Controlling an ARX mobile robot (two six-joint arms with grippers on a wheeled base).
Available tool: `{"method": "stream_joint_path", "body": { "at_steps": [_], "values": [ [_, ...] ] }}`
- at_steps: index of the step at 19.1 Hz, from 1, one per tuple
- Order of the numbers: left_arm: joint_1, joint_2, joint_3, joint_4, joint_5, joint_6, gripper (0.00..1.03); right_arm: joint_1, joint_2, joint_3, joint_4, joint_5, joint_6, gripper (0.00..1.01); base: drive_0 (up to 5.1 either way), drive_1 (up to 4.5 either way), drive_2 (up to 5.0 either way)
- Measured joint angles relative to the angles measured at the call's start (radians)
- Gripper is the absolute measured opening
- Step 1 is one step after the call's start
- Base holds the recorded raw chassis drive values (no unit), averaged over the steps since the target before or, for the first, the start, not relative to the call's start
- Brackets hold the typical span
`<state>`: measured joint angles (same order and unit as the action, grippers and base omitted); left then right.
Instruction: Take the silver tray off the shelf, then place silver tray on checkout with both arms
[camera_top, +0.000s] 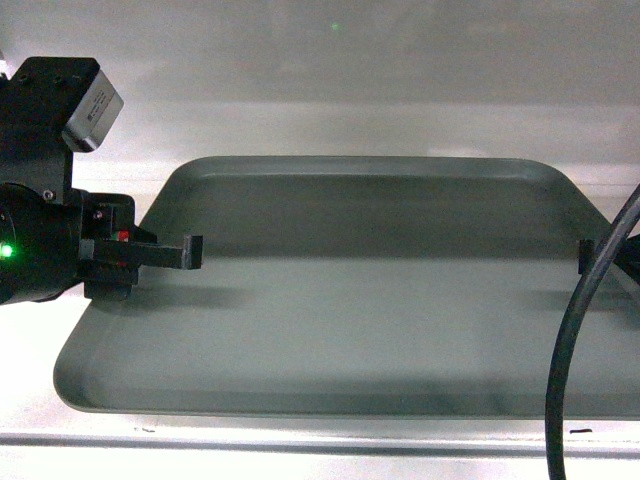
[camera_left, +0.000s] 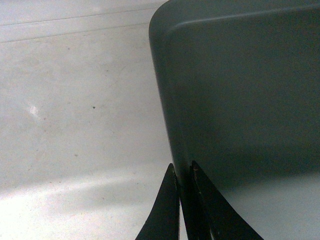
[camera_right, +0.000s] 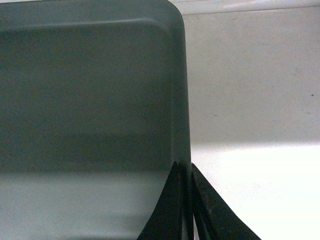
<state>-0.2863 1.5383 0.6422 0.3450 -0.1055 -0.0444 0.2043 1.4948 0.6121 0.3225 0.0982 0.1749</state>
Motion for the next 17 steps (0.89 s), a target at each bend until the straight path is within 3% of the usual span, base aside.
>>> {"method": "stream_joint_path", "body": {
  "at_steps": [11,17],
  "values": [
    [0.0,0.0,0.0,0.0,0.0,0.0,0.03,0.0,0.0,0.0,0.0,0.0,0.0,0.03,0.0,0.0,0.0],
    [0.0,0.0,0.0,0.004,0.0,0.0,0.03,0.0,0.0,0.0,0.002,0.0,0.0,0.03,0.0,-3.42,3.4]
  ]
}}
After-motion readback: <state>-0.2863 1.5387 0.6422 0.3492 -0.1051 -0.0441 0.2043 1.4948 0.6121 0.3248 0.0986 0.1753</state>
